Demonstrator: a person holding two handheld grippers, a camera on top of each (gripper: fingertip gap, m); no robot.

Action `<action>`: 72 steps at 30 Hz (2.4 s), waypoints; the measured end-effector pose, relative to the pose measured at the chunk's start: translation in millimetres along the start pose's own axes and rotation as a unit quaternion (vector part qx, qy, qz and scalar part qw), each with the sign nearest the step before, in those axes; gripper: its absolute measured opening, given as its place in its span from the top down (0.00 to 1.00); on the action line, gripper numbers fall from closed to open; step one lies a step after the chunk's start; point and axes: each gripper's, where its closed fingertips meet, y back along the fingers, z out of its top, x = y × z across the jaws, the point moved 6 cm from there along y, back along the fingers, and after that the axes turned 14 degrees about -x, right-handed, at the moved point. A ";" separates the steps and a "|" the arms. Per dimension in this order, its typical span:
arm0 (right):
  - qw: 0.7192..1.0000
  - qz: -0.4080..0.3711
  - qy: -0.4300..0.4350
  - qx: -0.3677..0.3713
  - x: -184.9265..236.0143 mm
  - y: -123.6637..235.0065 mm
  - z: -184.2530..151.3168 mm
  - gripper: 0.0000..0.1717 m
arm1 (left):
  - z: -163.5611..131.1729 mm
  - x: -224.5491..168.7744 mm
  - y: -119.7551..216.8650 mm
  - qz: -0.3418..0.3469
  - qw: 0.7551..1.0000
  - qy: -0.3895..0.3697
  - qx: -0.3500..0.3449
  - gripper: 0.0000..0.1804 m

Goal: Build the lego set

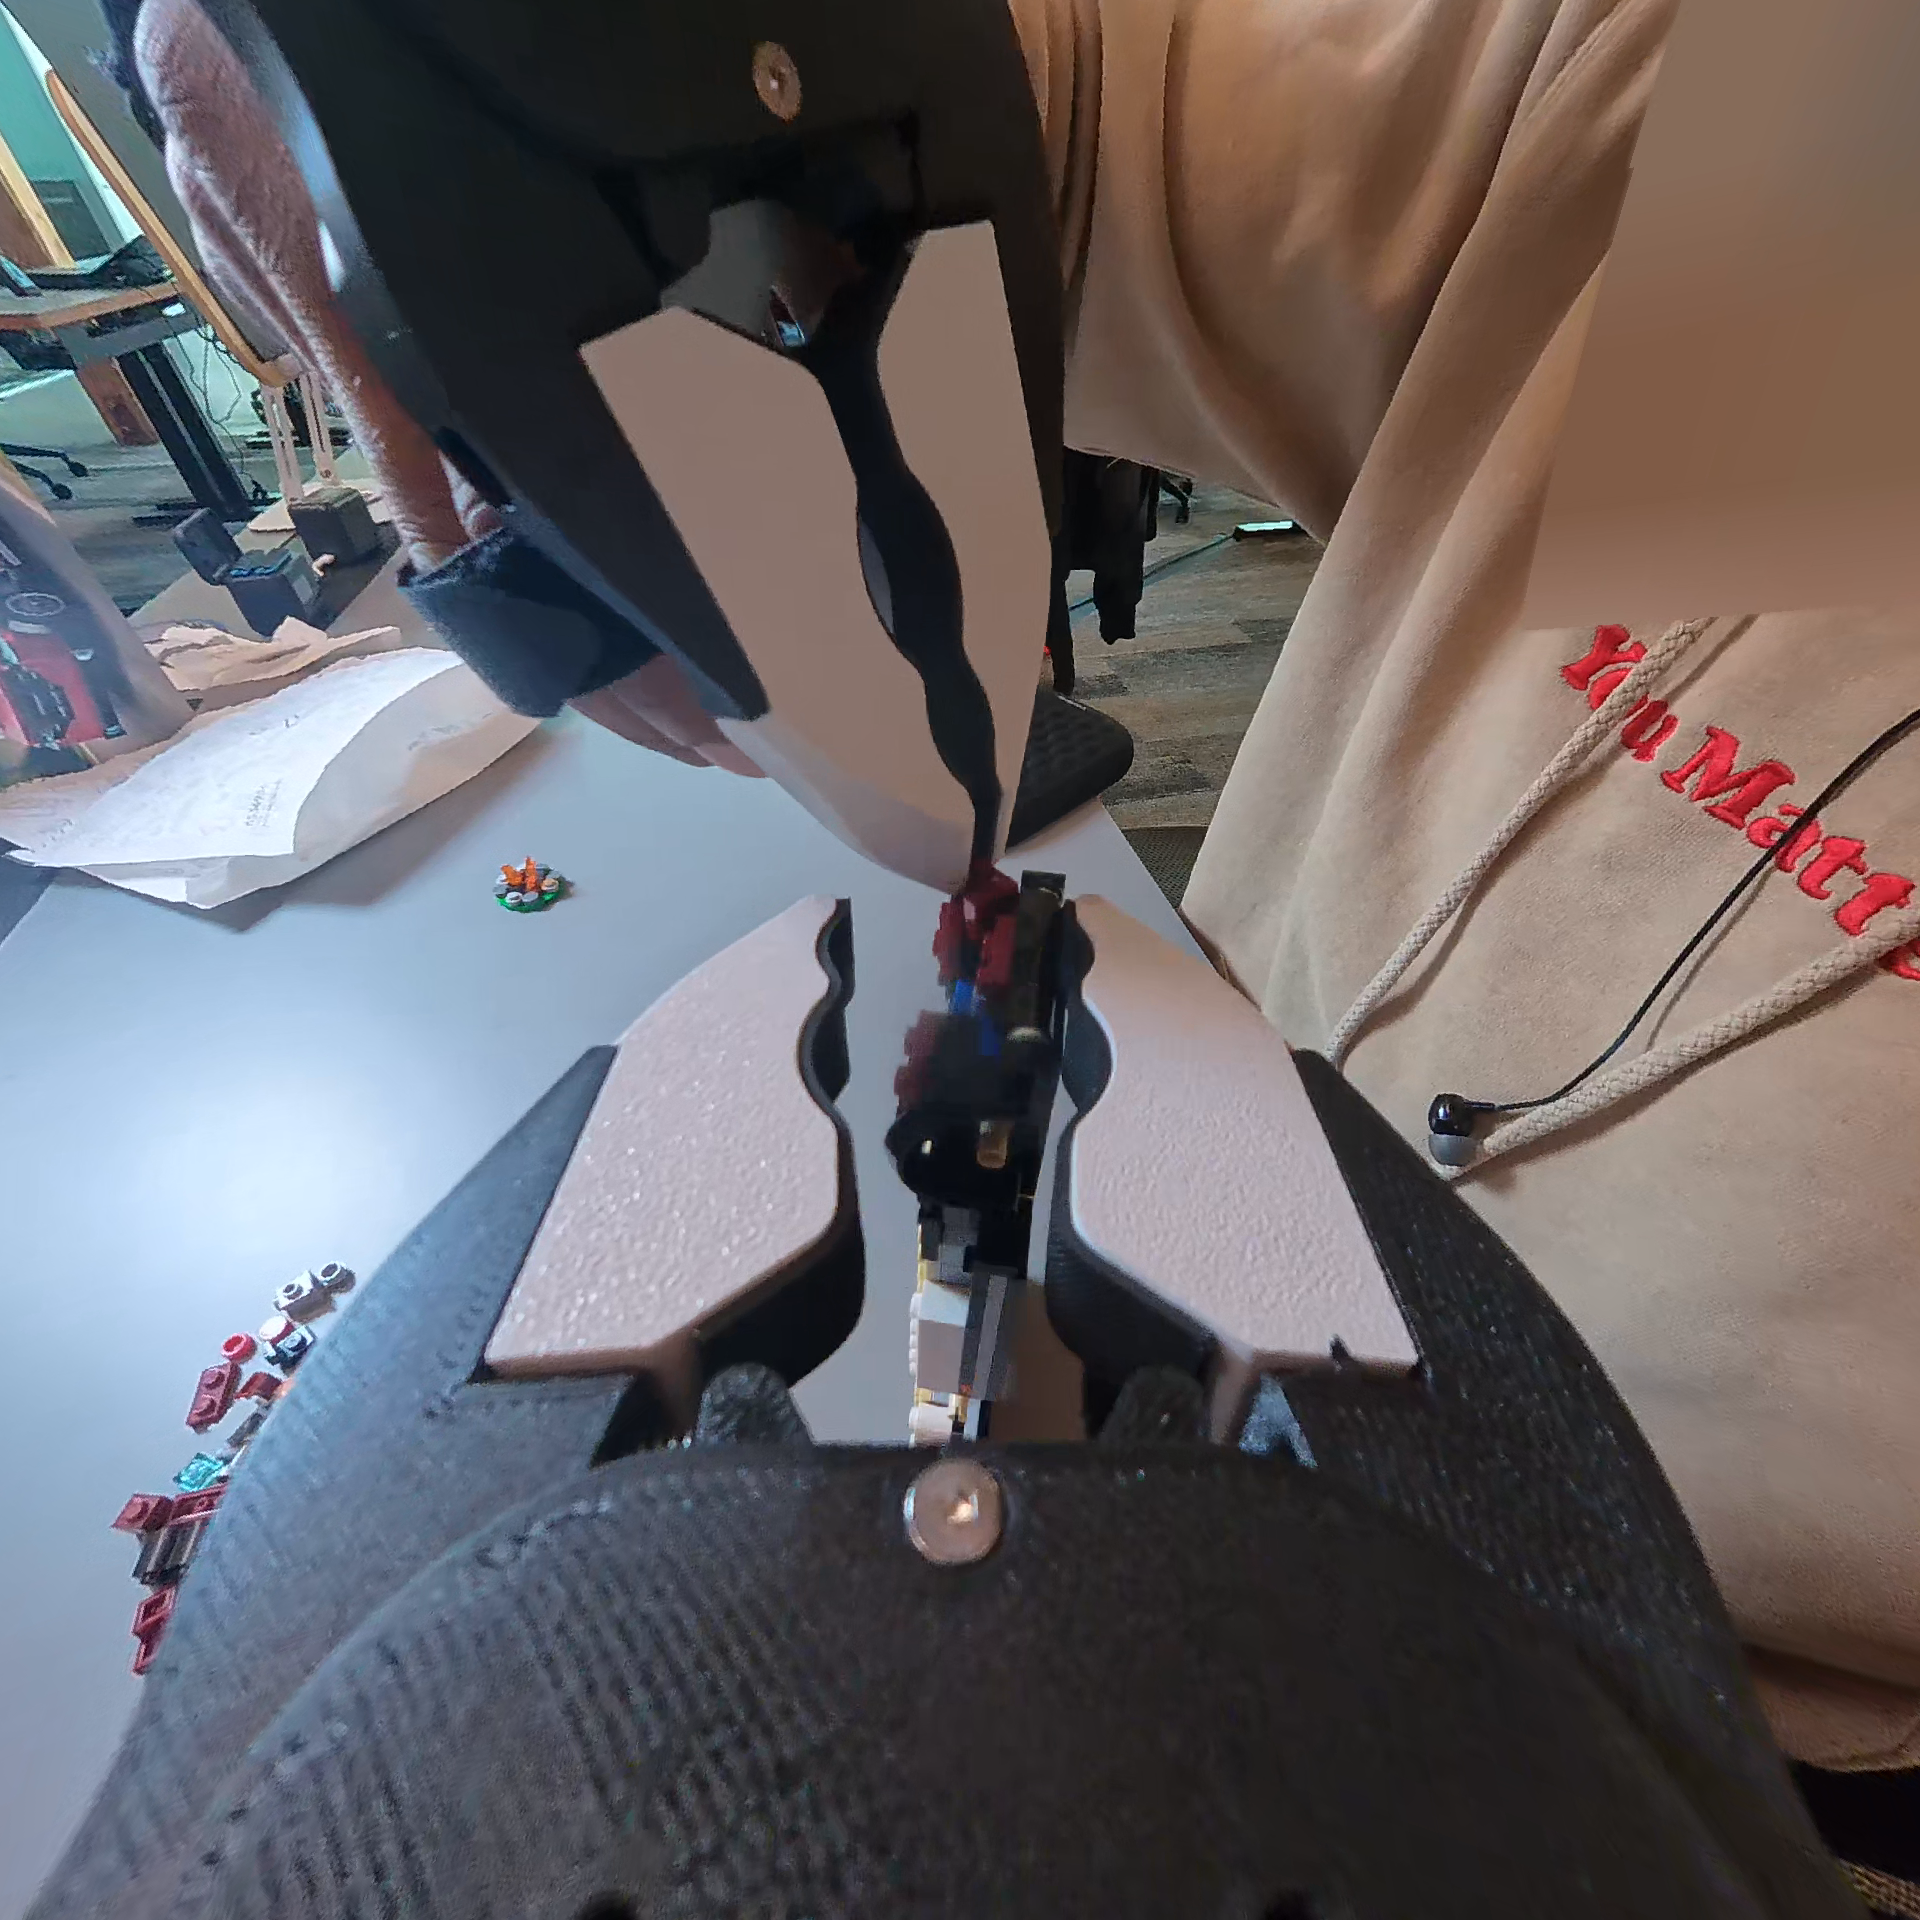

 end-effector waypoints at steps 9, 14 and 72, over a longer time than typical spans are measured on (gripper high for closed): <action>1.000 -0.002 0.004 0.002 -0.8 0.1 0.4 0.98 | 4.2 -3.3 13.7 0.030 0.999 -0.033 0.019 0.79; 1.000 0.005 0.010 0.011 -0.5 0.0 0.9 0.98 | -0.3 -4.0 20.3 0.047 0.997 -0.038 0.056 0.80; 0.999 -0.028 0.019 0.015 9.1 -1.7 1.4 0.98 | -5.0 -6.8 6.1 0.108 0.994 0.014 -0.026 0.76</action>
